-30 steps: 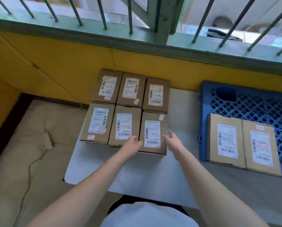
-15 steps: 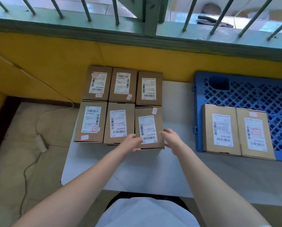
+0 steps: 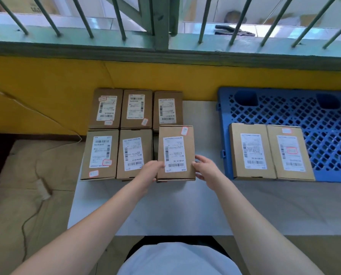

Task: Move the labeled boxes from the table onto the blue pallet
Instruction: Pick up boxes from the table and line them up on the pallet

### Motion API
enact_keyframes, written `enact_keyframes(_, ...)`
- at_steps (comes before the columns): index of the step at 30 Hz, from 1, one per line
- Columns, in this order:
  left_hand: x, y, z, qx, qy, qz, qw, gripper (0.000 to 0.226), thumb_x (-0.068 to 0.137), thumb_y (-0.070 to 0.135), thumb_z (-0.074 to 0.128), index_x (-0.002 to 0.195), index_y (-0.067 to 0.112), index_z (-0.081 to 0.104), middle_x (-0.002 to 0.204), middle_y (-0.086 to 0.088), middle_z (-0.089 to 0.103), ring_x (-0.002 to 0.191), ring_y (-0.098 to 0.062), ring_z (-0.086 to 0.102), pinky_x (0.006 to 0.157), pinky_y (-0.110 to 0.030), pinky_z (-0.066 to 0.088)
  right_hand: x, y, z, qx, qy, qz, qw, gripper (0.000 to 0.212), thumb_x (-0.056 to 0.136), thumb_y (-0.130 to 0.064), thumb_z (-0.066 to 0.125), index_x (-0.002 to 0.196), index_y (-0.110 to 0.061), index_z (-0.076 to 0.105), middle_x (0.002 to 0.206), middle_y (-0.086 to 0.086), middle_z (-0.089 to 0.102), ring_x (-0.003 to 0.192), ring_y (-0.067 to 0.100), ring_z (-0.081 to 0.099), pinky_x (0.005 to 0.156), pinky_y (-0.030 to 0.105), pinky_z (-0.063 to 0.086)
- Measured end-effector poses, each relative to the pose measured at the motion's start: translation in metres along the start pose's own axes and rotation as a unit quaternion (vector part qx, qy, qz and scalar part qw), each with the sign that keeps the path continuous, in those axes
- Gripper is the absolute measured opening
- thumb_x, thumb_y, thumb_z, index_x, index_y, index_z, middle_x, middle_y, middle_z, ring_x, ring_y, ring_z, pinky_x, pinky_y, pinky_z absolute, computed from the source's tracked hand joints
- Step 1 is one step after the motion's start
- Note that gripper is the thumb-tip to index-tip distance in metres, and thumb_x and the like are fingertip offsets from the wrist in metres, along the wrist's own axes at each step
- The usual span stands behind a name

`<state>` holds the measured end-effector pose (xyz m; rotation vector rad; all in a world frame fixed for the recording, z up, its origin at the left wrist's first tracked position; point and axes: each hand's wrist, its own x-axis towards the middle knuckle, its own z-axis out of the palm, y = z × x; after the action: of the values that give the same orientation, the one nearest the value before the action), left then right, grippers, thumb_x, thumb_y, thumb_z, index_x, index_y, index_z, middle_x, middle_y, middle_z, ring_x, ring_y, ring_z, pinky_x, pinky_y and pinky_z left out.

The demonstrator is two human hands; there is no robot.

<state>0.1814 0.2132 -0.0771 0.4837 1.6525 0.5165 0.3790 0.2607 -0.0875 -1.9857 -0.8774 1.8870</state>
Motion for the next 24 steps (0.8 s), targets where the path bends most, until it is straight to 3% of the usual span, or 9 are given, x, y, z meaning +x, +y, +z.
enact_keyframes(3, -0.001, 0.018, 0.017, 0.059, 0.049, 0.079, 0.994, 0.035, 0.077, 0.037, 0.060, 0.107, 0.022, 0.053, 0.118, -0.001, 0.048, 0.101, -0.018, 0.054, 0.082, -0.031, 0.043, -0.012, -0.005, -0.026, 0.024, 0.029, -0.046, 0.998, 0.037, 0.098, -0.010, 0.048, 0.130, -0.027, 0.057, 0.105, -0.007, 0.070, 0.109, 0.016, 0.064, 0.098, 0.035, 0.051)
enact_keyframes(6, -0.005, 0.038, 0.044, 0.062, 0.027, 0.139, 0.988, 0.025, 0.085, 0.020, 0.060, 0.108, 0.014, 0.053, 0.117, -0.005, 0.057, 0.104, -0.023, 0.061, 0.091, -0.038, 0.052, -0.027, -0.009, -0.059, 0.032, 0.059, -0.101, 0.993, 0.038, 0.099, -0.008, 0.044, 0.123, -0.033, 0.059, 0.098, -0.014, 0.071, 0.094, 0.005, 0.066, 0.081, 0.023, 0.052)
enact_keyframes(7, -0.007, 0.045, 0.055, 0.053, 0.016, 0.144, 0.988, 0.025, 0.085, 0.015, 0.060, 0.109, 0.011, 0.053, 0.110, -0.005, 0.061, 0.100, -0.023, 0.064, 0.089, -0.038, 0.054, -0.032, -0.011, -0.071, 0.036, 0.071, -0.114, 0.990, 0.039, 0.099, -0.008, 0.043, 0.120, -0.037, 0.058, 0.097, -0.015, 0.070, 0.092, 0.003, 0.065, 0.076, 0.020, 0.049)
enact_keyframes(10, -0.021, 0.064, 0.089, 0.016, -0.014, 0.177, 0.984, 0.027, 0.088, 0.002, 0.057, 0.113, 0.003, 0.051, 0.098, -0.005, 0.060, 0.088, -0.020, 0.063, 0.078, -0.030, 0.057, -0.039, -0.016, -0.110, 0.051, 0.107, -0.137, 0.983, 0.045, 0.097, -0.011, 0.045, 0.132, -0.037, 0.056, 0.111, -0.009, 0.068, 0.105, 0.010, 0.062, 0.086, 0.024, 0.045)
enact_keyframes(14, -0.037, 0.082, 0.139, 0.011, -0.039, 0.218, 0.975, 0.029, 0.090, 0.003, 0.059, 0.117, 0.008, 0.049, 0.105, -0.005, 0.060, 0.084, -0.010, 0.062, 0.062, -0.017, 0.056, -0.050, -0.016, -0.166, 0.101, 0.107, -0.175, 0.974, 0.035, 0.097, -0.012, 0.049, 0.121, -0.036, 0.057, 0.107, -0.013, 0.067, 0.096, 0.006, 0.062, 0.079, 0.022, 0.046)
enact_keyframes(18, -0.047, 0.099, 0.209, 0.031, -0.031, 0.241, 0.970, 0.031, 0.090, 0.006, 0.060, 0.118, 0.013, 0.050, 0.102, -0.002, 0.062, 0.089, -0.014, 0.065, 0.074, -0.030, 0.060, -0.043, -0.005, -0.236, 0.132, 0.124, -0.192, 0.964, 0.033, 0.095, -0.017, 0.057, 0.126, -0.028, 0.057, 0.118, 0.000, 0.067, 0.106, 0.017, 0.064, 0.090, 0.030, 0.051)
enact_keyframes(22, -0.050, 0.118, 0.300, 0.060, -0.023, 0.234, 0.970, 0.033, 0.089, 0.006, 0.058, 0.119, 0.016, 0.051, 0.106, -0.003, 0.062, 0.092, -0.021, 0.067, 0.082, -0.038, 0.059, -0.035, 0.011, -0.322, 0.150, 0.096, -0.194, 0.965, 0.040, 0.096, -0.017, 0.057, 0.132, -0.032, 0.052, 0.120, 0.003, 0.066, 0.110, 0.021, 0.065, 0.096, 0.040, 0.052)
enact_keyframes(24, -0.048, 0.126, 0.346, 0.069, -0.032, 0.226, 0.971, 0.035, 0.089, 0.007, 0.057, 0.122, 0.015, 0.050, 0.110, -0.005, 0.061, 0.094, -0.022, 0.066, 0.085, -0.042, 0.058, -0.031, 0.015, -0.370, 0.147, 0.092, -0.194, 0.966, 0.046, 0.097, -0.018, 0.057, 0.140, -0.030, 0.048, 0.125, 0.005, 0.063, 0.111, 0.021, 0.063, 0.092, 0.040, 0.053)
